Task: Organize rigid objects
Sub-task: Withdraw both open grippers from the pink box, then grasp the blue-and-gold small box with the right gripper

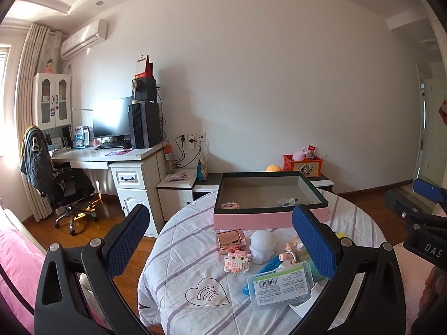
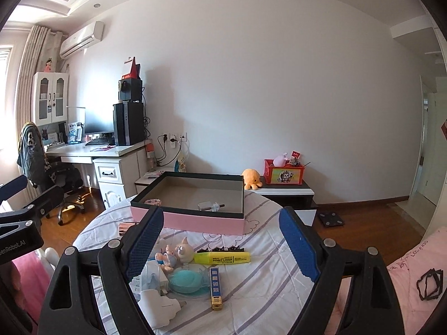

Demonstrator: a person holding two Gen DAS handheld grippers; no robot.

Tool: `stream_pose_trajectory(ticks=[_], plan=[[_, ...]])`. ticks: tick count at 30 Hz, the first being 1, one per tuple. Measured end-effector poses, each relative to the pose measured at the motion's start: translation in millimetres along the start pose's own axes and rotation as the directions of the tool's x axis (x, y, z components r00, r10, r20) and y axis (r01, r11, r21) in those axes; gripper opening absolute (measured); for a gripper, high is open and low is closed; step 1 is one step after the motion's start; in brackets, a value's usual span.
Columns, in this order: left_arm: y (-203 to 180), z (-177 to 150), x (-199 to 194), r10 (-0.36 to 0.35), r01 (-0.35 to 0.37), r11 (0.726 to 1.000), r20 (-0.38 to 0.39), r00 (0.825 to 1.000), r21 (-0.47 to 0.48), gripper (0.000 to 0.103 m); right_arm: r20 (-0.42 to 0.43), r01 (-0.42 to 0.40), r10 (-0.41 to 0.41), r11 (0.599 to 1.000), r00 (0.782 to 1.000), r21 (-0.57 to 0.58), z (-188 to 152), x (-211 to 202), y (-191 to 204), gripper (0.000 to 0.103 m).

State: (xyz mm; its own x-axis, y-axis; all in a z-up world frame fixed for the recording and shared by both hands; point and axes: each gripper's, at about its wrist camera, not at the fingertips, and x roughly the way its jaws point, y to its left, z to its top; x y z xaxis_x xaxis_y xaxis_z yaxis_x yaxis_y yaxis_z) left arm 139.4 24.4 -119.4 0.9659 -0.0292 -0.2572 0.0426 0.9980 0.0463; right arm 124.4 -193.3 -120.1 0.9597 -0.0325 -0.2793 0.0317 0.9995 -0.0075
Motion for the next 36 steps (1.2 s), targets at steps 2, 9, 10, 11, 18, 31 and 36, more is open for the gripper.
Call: stream_pose_trajectory(ticks=[2, 9, 10, 11, 18, 31, 36], plan=[[0.0, -1.3, 1.9, -0.003, 0.003, 1.000, -0.009, 1.000, -0.002, 0.103, -0.011, 0.006, -0.006, 1.000, 1.000, 0.000, -2.0, 2.4, -1.6, 0.086], [8.1, -15.6, 22.7, -0.011, 0.011, 1.000, -0.081, 0.997, -0.007, 0.103, -0.103, 0.030, -0.029, 0.999, 0.994, 0.012, -24.3, 24.3, -9.5, 0.086], [9.4, -19.2, 27.5, -0.006, 0.006, 1.000, -0.095, 0.995, -0.007, 0.103, -0.124, 0.032, -0.030, 0.999, 0.992, 0.011, -29.4, 30.6, -10.4, 0.086], [11.0, -23.1, 32.5, -0.004, 0.003, 1.000, -0.112, 0.994, -0.007, 0.103, -0.145, 0.035, -0.033, 0.999, 0.989, 0.009, -35.5, 37.5, -11.1, 0.086], [22.7, -44.1, 58.6, -0.001, -0.001, 1.000, -0.199, 0.980, -0.007, 0.103, -0.373, -0.003, 0.000, 1.000, 0.928, -0.008, -90.7, 93.0, -15.5, 0.086], [32.1, -56.7, 108.8, -0.016, 0.008, 1.000, -0.298, 0.954, -0.027, 0.103, -0.475, -0.099, 0.065, 0.994, 0.878, -0.046, -114.8, 144.7, -18.1, 0.045], [33.2, -60.8, 138.6, -0.045, 0.031, 0.998, -0.340, 0.939, -0.046, 0.103, -0.463, -0.105, 0.081, 0.994, 0.883, -0.027, -110.7, 150.6, -30.9, 0.015]])
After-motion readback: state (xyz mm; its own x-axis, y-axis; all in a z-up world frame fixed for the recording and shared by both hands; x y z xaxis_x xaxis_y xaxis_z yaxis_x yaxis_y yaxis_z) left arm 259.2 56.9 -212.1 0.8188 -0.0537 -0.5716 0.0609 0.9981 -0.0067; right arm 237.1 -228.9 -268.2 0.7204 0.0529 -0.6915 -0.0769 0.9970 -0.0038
